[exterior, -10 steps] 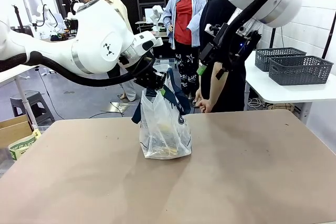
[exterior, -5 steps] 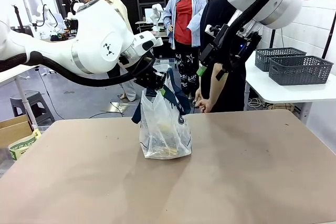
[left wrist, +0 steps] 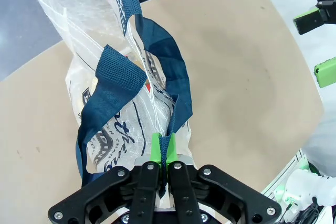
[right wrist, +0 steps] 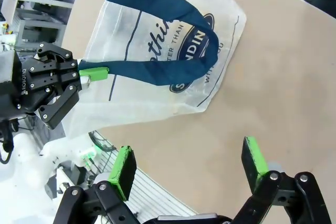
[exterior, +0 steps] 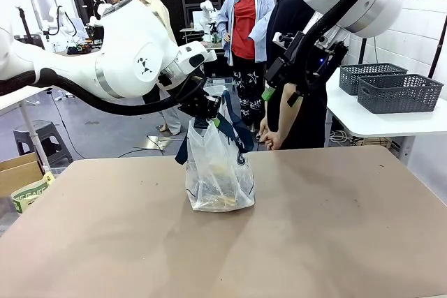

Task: Transfer purchased items from the store into the shopping bag.
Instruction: Move the Reusable shopping bag to the right side of the table.

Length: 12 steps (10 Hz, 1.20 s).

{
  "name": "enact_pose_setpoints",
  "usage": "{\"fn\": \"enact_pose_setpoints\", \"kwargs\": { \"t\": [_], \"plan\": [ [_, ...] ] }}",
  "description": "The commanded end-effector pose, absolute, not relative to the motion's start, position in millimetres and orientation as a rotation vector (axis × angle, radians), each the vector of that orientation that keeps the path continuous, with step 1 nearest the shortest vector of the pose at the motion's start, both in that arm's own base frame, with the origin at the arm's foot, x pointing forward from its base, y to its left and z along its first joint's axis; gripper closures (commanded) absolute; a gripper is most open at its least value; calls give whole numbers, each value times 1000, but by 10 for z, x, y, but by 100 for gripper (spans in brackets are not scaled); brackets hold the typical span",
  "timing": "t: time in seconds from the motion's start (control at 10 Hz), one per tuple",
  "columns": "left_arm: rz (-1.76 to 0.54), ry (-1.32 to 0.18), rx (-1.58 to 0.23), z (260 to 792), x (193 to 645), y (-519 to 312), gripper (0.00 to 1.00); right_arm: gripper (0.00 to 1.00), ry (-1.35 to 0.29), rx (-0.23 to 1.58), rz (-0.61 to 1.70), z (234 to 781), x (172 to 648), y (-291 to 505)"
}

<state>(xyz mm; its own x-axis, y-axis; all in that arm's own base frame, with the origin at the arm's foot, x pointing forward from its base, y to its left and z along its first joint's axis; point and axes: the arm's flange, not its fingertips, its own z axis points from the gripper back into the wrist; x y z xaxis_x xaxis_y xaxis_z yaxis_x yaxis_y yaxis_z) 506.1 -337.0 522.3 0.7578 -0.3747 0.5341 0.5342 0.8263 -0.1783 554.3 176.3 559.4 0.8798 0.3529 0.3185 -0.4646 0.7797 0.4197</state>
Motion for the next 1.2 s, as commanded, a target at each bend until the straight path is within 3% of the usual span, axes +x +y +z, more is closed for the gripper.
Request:
{"fn": "enact_pose_setpoints", "kwargs": {
  "t": [0.0, 0.2, 0.5, 0.8, 1.1],
  "plan": [
    [-504, -510, -332, 5252, 5059, -3357, 100, 0, -217, 509, 447, 5612, 5579, 1762],
    [-504, -510, -332, 5252, 5059, -3357, 100, 0, -228, 511, 446, 5594, 5543, 1763],
    [-504, -510, -332, 5252, 5059, -3357, 100, 0, -268, 523, 794, 5796, 5485, 1509],
    [-504, -510, -332, 5252, 5059, -3357, 100, 0, -483, 486, 1121, 5803, 5610, 1117],
    [-504, -510, -332, 5252, 5059, -3357, 100, 0, -565, 467, 1349, 5831, 5708, 886]
  ]
}}
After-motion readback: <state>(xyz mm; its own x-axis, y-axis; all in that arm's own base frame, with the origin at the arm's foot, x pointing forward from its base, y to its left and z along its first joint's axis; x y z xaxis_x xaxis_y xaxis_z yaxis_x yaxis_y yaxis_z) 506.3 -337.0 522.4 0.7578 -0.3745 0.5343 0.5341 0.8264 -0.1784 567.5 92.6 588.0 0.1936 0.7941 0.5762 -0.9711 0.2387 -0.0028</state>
